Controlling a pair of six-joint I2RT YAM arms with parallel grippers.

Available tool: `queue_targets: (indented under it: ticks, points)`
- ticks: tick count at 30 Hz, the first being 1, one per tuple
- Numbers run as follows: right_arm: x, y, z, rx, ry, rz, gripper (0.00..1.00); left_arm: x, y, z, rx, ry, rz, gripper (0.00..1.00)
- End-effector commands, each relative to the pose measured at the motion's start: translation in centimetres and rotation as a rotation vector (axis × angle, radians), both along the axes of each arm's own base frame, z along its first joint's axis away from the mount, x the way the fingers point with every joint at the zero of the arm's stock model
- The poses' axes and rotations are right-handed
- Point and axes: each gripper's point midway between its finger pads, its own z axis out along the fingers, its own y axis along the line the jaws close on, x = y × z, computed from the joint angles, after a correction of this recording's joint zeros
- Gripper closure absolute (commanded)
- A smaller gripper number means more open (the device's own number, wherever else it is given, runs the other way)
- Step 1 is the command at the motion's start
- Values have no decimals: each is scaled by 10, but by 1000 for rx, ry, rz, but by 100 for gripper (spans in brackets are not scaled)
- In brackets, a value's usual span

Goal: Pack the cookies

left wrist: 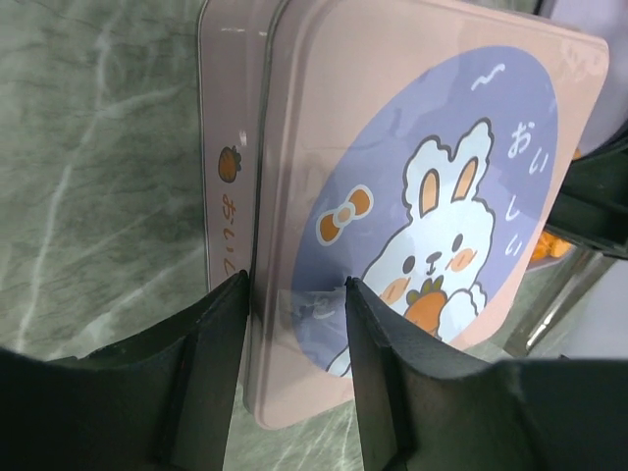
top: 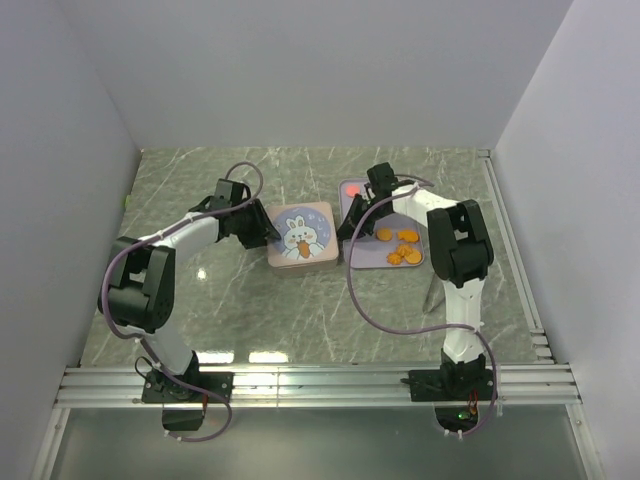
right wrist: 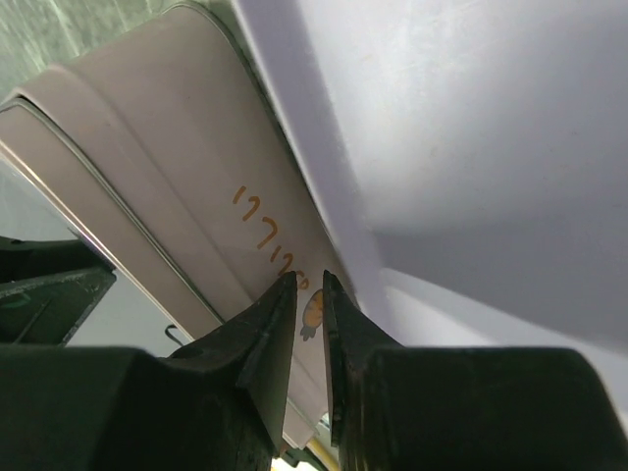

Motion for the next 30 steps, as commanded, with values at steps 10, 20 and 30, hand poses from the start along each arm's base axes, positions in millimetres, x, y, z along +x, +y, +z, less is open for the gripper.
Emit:
queue_targets:
  ticks: [10, 20, 30]
  points:
    - [-27, 70, 24, 103, -15, 172, 77, 25, -9, 31, 13, -48, -3, 47]
    - [-32, 63, 24, 90, -18, 177, 78, 37, 4, 12, 73, 34, 41, 45]
    - [-29, 59, 31, 71, -41, 186, 78, 60, 7, 24, 50, 37, 82, 41]
